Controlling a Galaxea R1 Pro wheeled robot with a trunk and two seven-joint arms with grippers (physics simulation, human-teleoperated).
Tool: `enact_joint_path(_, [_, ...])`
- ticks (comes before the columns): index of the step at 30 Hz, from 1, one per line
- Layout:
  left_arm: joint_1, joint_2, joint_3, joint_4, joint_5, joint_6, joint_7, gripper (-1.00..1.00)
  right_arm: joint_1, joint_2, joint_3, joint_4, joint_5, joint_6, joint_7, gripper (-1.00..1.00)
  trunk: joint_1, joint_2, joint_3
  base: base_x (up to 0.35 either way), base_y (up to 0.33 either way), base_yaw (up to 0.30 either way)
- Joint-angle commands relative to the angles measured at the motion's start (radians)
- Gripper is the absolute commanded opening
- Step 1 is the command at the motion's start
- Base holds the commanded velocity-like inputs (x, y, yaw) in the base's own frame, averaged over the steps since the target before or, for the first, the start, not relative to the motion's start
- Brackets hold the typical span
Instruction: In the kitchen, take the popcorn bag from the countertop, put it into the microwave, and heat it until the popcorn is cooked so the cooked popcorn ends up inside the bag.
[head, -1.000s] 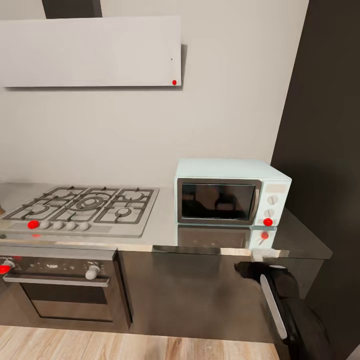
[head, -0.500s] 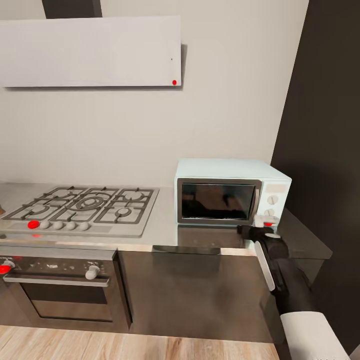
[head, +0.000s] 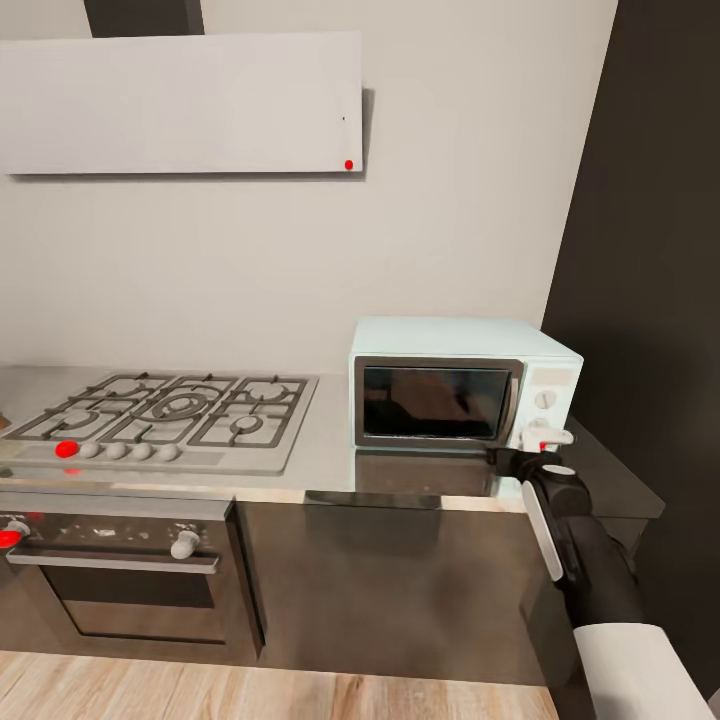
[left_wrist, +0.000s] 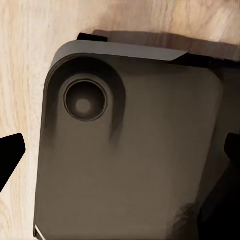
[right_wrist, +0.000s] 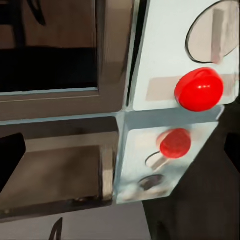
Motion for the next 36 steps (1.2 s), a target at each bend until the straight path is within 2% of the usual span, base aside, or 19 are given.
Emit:
enact_joint_path(1, [0.000, 0.000, 0.000, 0.000, 0.008, -0.002, 0.001, 1.00, -0.001, -0.007, 0.000, -0.001, -0.003, 0.006, -0.004, 1.00, 0.000, -0.001, -0.001, 0.000, 0.000, 0.000])
enact_joint_path(3, [0.000, 0.000, -0.002, 0.003, 0.008, -0.002, 0.001, 1.00, -0.001, -0.019, 0.000, -0.001, -0.002, 0.007, -0.005, 1.00, 0.000, -0.001, -0.001, 0.057, -0.010, 0.000])
enact_joint_path(9, [0.000, 0.001, -0.006, 0.004, 0.001, -0.002, 0.001, 1.00, -0.001, -0.023, -0.002, -0.006, -0.001, 0.006, -0.007, 1.00, 0.000, -0.001, -0.001, 0.219, -0.088, 0.000])
enact_joint_path(20, [0.000, 0.001, 0.004, -0.001, 0.010, -0.003, 0.001, 1.00, -0.001, -0.020, 0.000, -0.016, -0.002, 0.002, -0.010, 1.00, 0.000, -0.001, -0.001, 0.021, -0.009, 0.000])
enact_joint_path(24, [0.000, 0.001, 0.004, -0.001, 0.009, -0.003, 0.001, 1.00, -0.001, -0.014, 0.003, -0.040, -0.002, -0.010, -0.012, 1.00, 0.000, -0.001, -0.001, 0.000, 0.000, 0.000])
enact_joint_path(27, [0.000, 0.001, 0.004, -0.001, 0.009, -0.004, 0.001, 1.00, -0.001, -0.008, 0.008, -0.098, -0.002, 0.001, -0.013, 1.00, 0.000, -0.001, -0.001, 0.000, 0.000, 0.000])
enact_joint_path(36, [0.000, 0.001, 0.004, -0.001, 0.009, -0.004, 0.001, 1.00, -0.001, -0.006, 0.013, -0.106, -0.009, 0.002, -0.013, 1.00, 0.000, -0.001, -0.001, 0.000, 0.000, 0.000])
